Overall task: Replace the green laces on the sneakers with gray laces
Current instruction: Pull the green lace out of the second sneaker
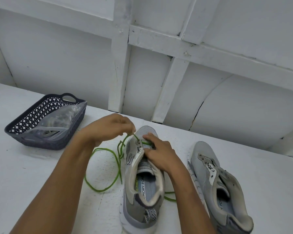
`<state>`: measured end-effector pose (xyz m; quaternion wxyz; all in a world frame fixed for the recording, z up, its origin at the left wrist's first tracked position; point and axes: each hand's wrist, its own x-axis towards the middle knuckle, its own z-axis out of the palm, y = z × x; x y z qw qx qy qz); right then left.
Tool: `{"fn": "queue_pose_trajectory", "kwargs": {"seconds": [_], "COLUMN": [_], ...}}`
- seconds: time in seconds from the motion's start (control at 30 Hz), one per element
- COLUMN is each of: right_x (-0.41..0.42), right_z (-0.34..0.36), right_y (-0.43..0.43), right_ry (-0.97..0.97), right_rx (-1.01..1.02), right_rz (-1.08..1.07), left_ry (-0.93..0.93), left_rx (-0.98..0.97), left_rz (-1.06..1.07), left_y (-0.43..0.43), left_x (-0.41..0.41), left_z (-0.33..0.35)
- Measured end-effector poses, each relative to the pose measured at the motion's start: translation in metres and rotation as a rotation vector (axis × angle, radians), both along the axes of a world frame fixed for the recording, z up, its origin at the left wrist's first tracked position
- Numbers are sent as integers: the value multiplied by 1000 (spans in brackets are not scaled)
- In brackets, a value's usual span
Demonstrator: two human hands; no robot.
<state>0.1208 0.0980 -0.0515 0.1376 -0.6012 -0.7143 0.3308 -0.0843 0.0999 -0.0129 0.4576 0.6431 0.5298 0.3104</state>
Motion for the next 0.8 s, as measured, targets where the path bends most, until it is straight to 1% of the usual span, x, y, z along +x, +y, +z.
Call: {"fn": "queue_pose_trajectory", "kwargs": {"seconds": [0.1,0.17,0.23,0.27,0.3,0.33,0.37,0.47,0.53,0.6,0.63,0.67,0.73,0.8], "right_x": [0,0,1,1,1,1,1,0,0,0,1,1,1,2], "right_z": [-3,-5,-6,-6,-7,-7,-8,-10,-11,-12,-13,-13,-15,-16], "right_y": [1,2,2,2,3,3,4,4,5,6,6,7,8,9], "right_ry": [9,9,16,22,28,31,30,27,32,39,39,38,48,61], "right_rx": [0,-7,-11,-10,-10,-11,-11,-8,-7,-6,-5,-4,-3,-2], "right_rz": [4,6,6,4,3,2,4,11,13,13,11,11,3,-8], "left_ry": [-172,-378,-640,-715,-718,-655,-534,-33,288,527,570,571,537,449], "left_rx": [61,68,-7,-42,-49,-42,-22,23,56,57,58,64,93,94], "left_rz": [-32,-62,-16,13,39,65,96,146,86,12,-9,-23,-40,-44], "left_y": [-3,-4,-4,-3,-1,0,1,5,10,13,13,12,11,10], "left_x": [-1,3,6,7,7,8,9,16,20,22,22,22,22,20], "left_z": [2,3,8,11,11,10,7,-7,-19,-27,-28,-27,-22,-18]}}
